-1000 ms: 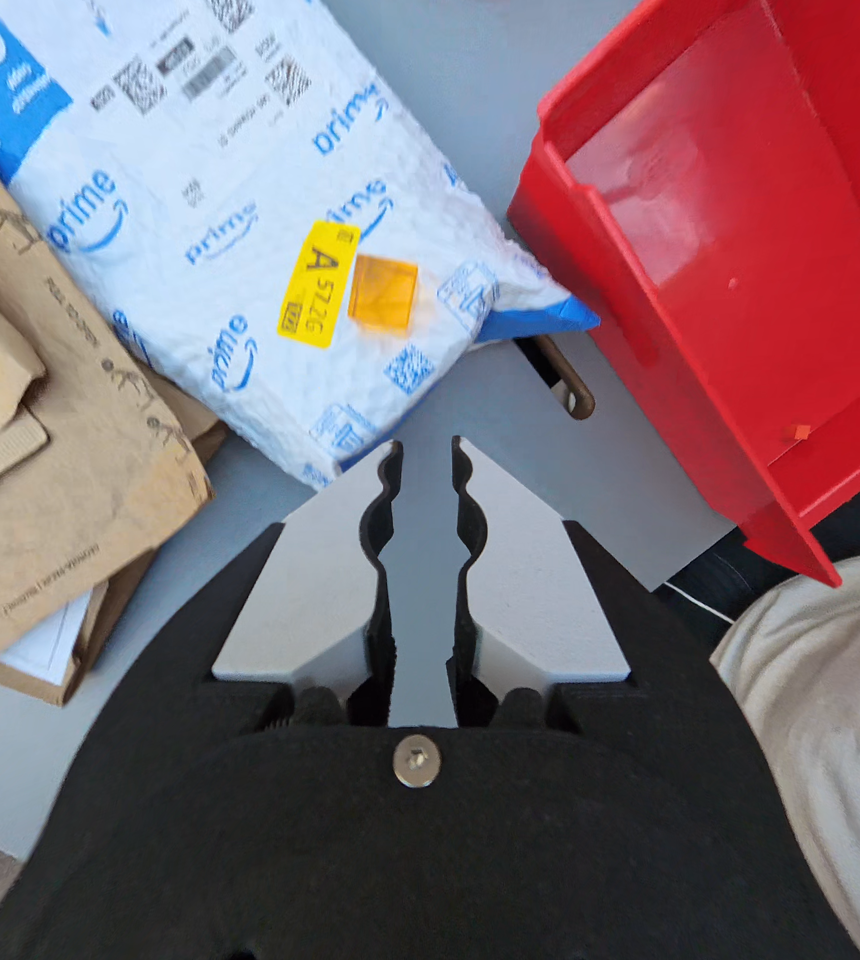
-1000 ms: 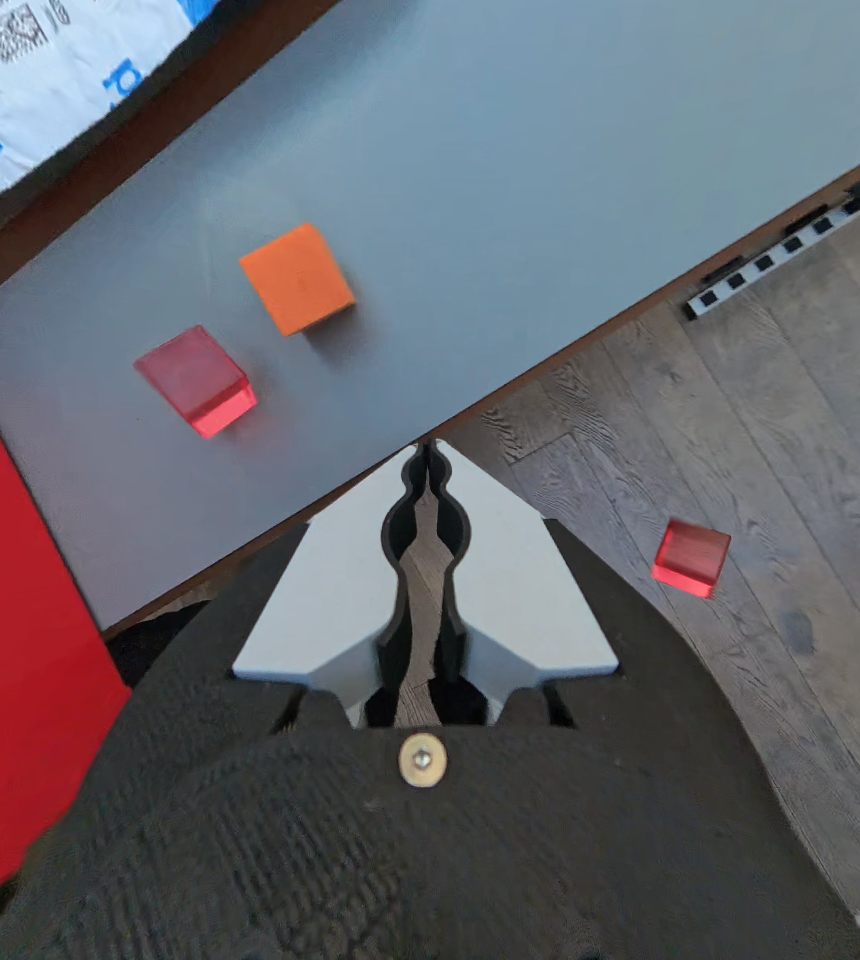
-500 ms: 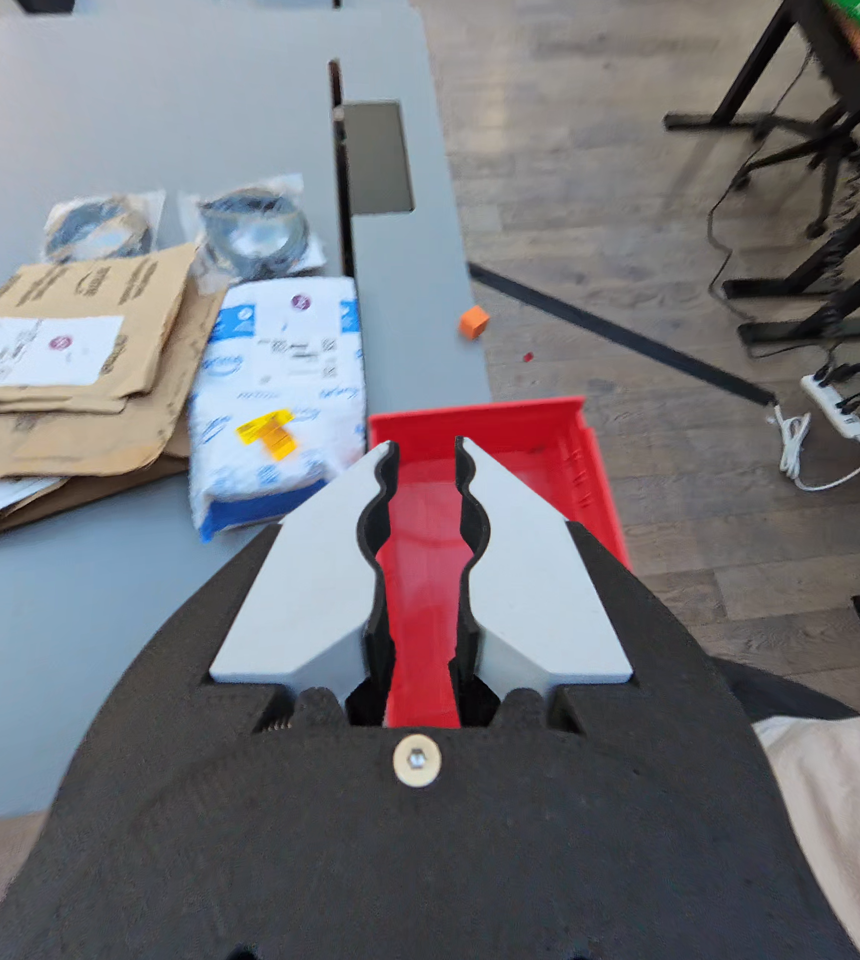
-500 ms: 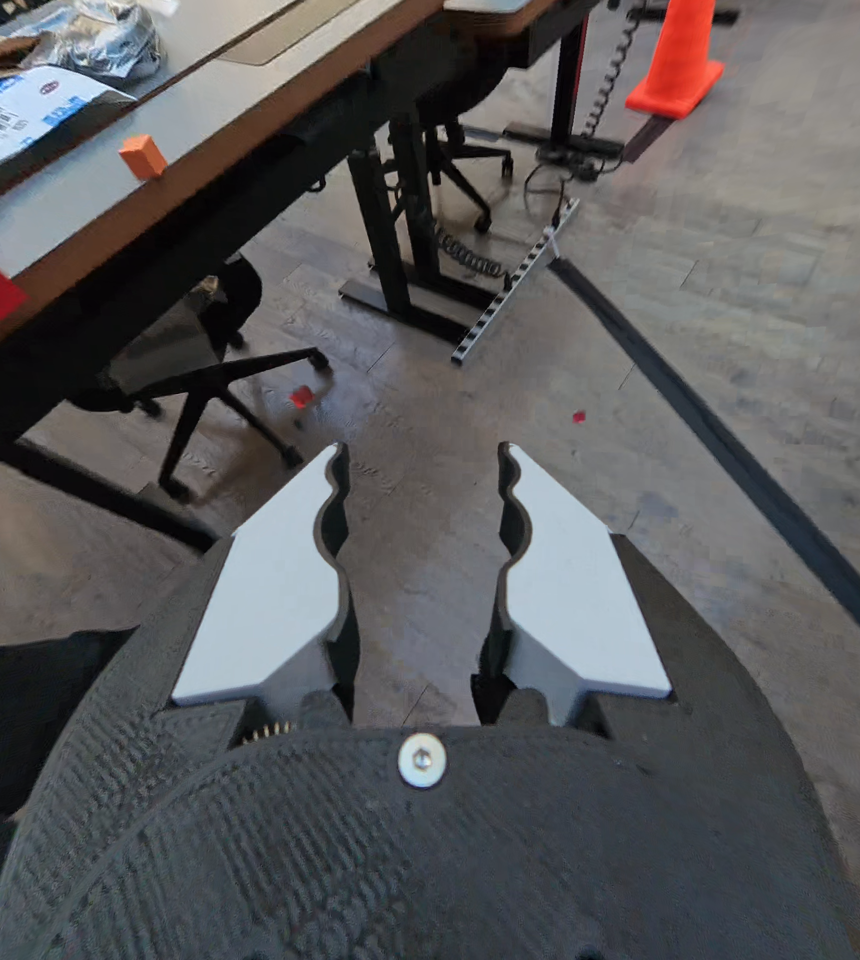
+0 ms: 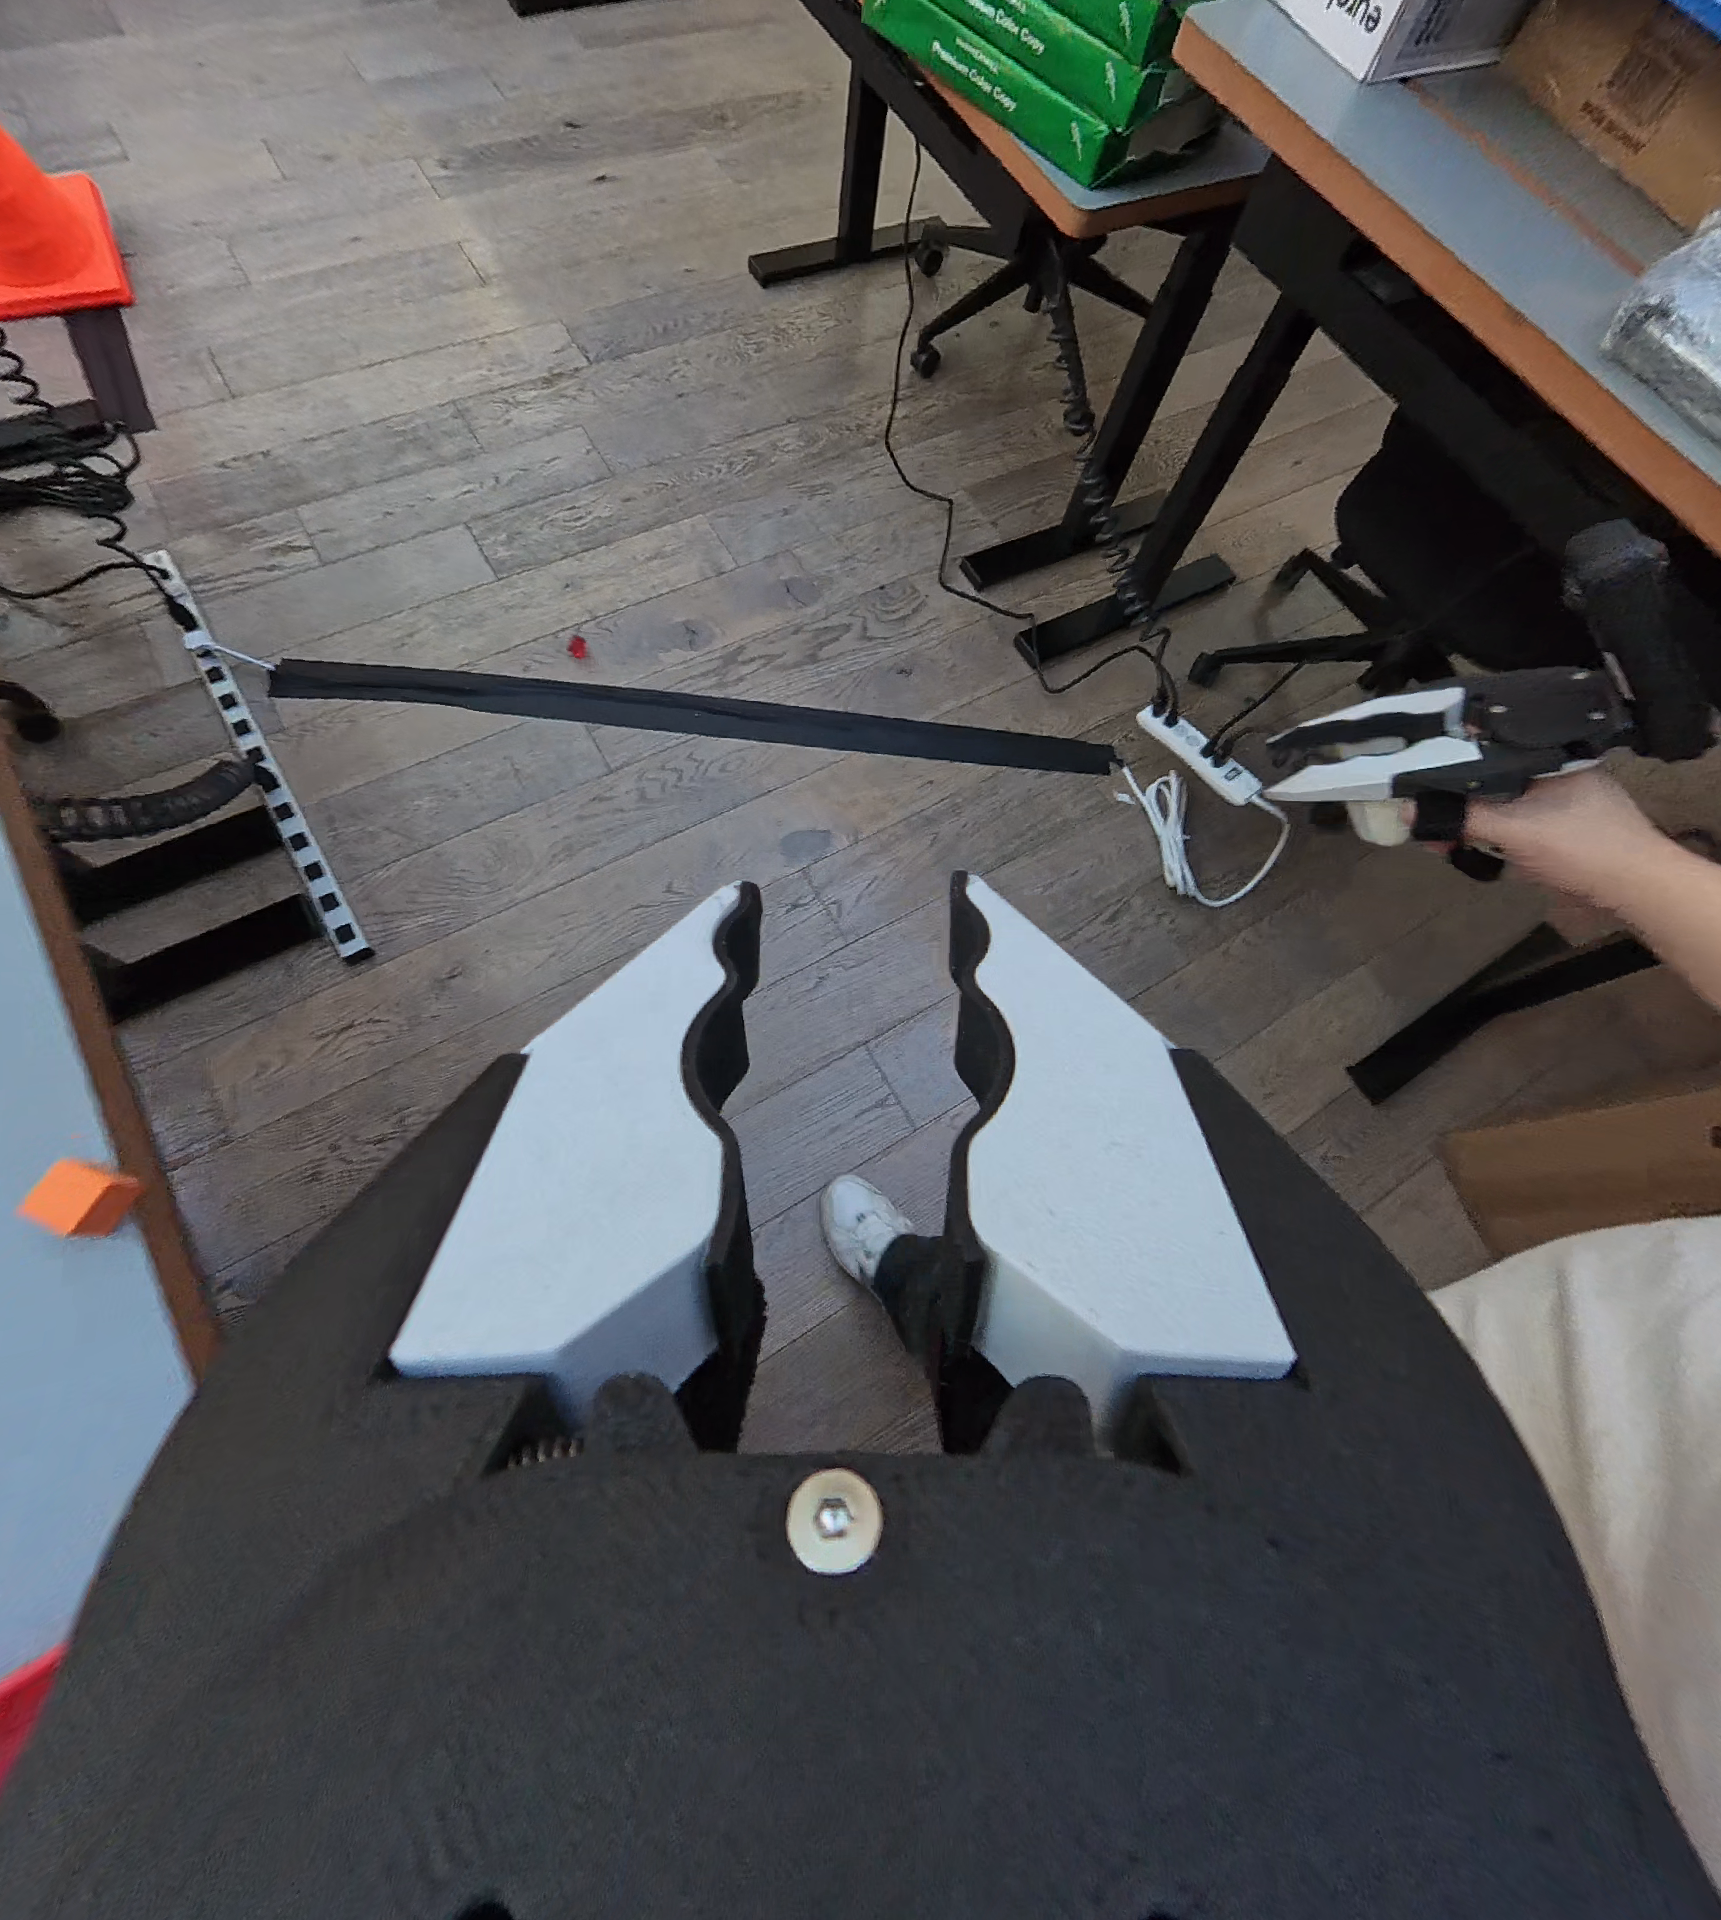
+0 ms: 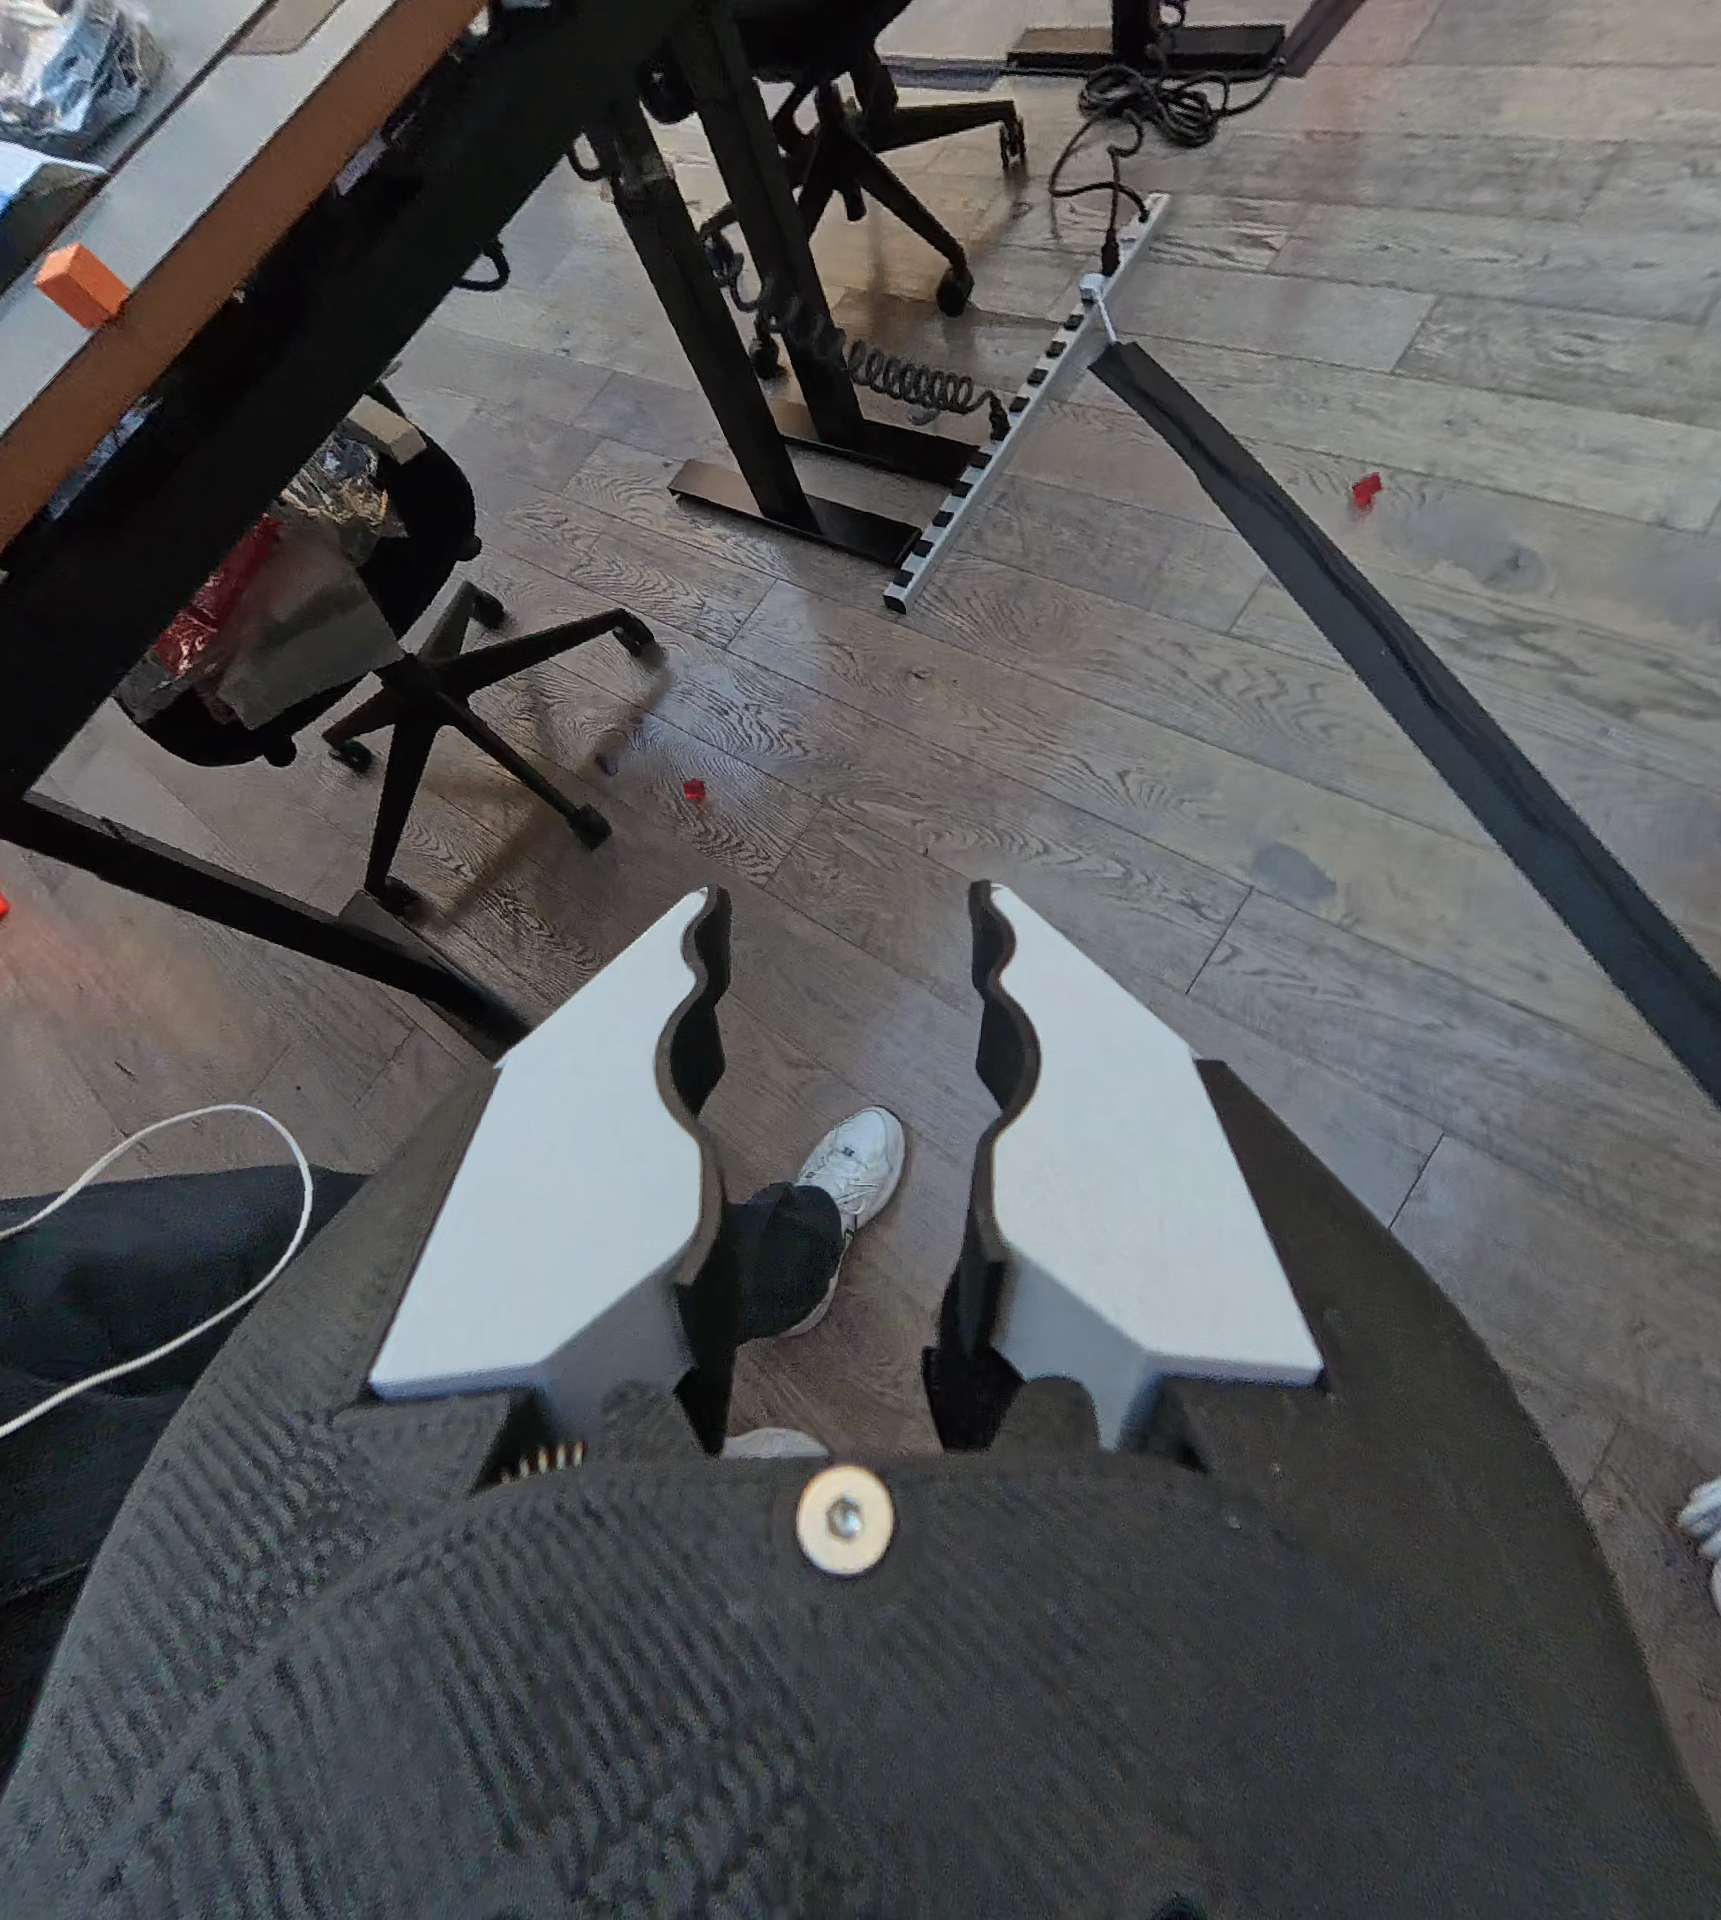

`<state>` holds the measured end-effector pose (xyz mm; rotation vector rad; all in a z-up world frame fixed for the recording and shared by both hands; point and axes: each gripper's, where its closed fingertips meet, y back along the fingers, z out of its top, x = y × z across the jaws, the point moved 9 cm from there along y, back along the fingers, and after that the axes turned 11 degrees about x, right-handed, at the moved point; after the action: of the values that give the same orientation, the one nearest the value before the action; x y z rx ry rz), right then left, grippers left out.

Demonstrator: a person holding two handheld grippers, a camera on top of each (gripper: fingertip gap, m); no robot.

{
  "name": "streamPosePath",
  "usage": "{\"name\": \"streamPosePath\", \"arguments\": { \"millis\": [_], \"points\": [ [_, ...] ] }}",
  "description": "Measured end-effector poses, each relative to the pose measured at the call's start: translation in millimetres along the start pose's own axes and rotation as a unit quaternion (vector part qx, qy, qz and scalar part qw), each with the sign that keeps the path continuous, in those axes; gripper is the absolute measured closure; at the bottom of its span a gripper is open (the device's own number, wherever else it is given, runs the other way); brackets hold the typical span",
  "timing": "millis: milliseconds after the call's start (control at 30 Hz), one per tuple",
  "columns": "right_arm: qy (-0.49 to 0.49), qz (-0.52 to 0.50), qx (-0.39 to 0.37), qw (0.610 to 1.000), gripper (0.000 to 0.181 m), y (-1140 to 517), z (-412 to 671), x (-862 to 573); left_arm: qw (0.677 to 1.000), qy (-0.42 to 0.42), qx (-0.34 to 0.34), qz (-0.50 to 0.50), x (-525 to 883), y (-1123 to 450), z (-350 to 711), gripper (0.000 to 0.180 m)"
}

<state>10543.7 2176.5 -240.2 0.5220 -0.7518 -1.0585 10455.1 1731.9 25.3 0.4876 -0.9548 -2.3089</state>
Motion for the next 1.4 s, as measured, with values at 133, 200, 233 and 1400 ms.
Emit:
{"name": "streamPosePath", "arguments": {
  "millis": [133,200,233,1400],
  "points": [
    [0.062,0.001,-0.018,0.998,0.139,-37,87,-60,0.999,0.03,-0.019,-0.014,24,-73,31,0.138],
    [0.079,-0.019,-0.016,0.997,0.139,-51,124,-98,0.999,0.025,-0.022,0.015,44,-110,51,0.135],
    [0.088,-0.037,-0.016,0.995,0.139,-57,140,-119,0.999,0.021,-0.019,0.027,53,-132,61,0.133],
    [0.348,0.049,0.289,0.89,0.123,-836,541,-571,0.118,0.984,-0.129,0.039,-117,-745,-55,0.144]
  ]
}}
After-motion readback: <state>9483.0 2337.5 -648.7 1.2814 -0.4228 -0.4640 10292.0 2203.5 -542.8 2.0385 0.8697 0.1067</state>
